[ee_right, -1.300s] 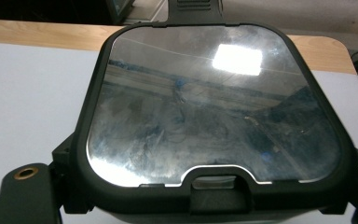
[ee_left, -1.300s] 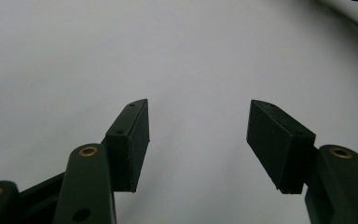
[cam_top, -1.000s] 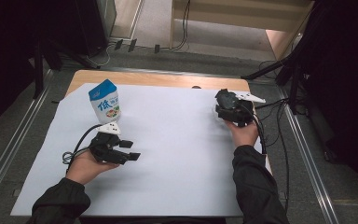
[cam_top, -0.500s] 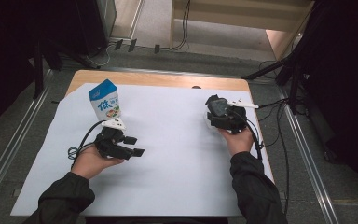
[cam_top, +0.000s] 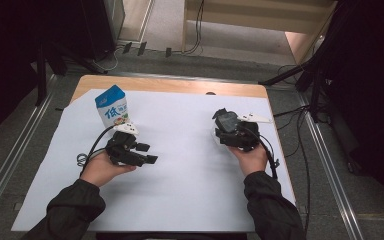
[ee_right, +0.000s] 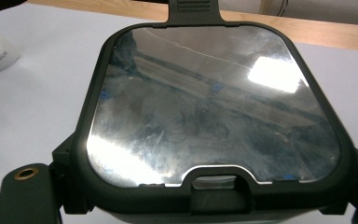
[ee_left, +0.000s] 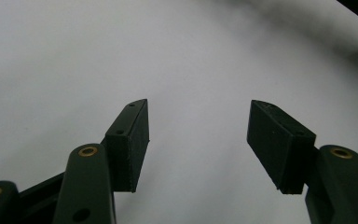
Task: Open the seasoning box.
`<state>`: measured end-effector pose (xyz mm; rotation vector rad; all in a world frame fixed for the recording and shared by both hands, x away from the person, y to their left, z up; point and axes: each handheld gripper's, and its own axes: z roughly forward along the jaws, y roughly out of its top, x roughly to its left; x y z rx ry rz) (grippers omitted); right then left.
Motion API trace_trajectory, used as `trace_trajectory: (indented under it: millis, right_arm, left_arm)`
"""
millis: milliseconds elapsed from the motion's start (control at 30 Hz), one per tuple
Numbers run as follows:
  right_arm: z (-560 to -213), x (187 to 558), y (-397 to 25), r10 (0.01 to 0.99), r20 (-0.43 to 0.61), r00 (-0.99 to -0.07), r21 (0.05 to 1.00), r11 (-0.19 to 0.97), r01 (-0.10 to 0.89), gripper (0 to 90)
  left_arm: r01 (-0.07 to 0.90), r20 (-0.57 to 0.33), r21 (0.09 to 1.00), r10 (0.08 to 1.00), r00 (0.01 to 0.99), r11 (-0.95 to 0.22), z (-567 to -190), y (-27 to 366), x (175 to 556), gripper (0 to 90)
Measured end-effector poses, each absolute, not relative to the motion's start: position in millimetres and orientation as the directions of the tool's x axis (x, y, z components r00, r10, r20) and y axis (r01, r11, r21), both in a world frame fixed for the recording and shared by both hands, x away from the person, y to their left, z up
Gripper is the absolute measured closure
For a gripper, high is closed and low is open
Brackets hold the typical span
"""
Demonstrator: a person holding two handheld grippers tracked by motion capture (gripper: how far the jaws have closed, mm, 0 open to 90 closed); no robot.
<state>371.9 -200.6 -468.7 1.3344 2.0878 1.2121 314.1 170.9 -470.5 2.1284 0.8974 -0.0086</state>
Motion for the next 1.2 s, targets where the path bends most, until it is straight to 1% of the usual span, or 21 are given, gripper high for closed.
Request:
trace_trajectory:
  millis: [167,433,800,933,1200]
  right_arm:
    - [-469.4,363.4,-193.3,0.859,0.123,-0.497,0.820,0.194,0.538,16.0]
    - [-470.8,351.7,-181.6,0.843,0.126,-0.522,0.818,0.210,0.536,16.0]
    - [-476.1,346.4,-166.2,0.823,0.117,-0.556,0.812,0.244,0.531,16.0]
    - [-478.8,343.0,-157.6,0.814,0.098,-0.572,0.816,0.263,0.515,16.0]
    - [-489.5,340.6,-139.2,0.791,0.113,-0.602,0.801,0.286,0.526,16.0]
  left_arm:
    - [0.600,-0.288,0.678,0.599,0.748,-0.424,-470.2,169.9,316.2,41.7]
    - [0.600,-0.291,0.680,0.596,0.749,-0.422,-469.7,169.0,318.5,41.5]
    - [0.601,-0.289,0.676,0.598,0.748,-0.426,-469.8,169.7,318.7,41.5]
    - [0.599,-0.285,0.675,0.596,0.751,-0.431,-470.1,169.6,318.9,41.5]
    - [0.599,-0.285,0.675,0.597,0.750,-0.431,-470.2,169.8,318.5,41.4]
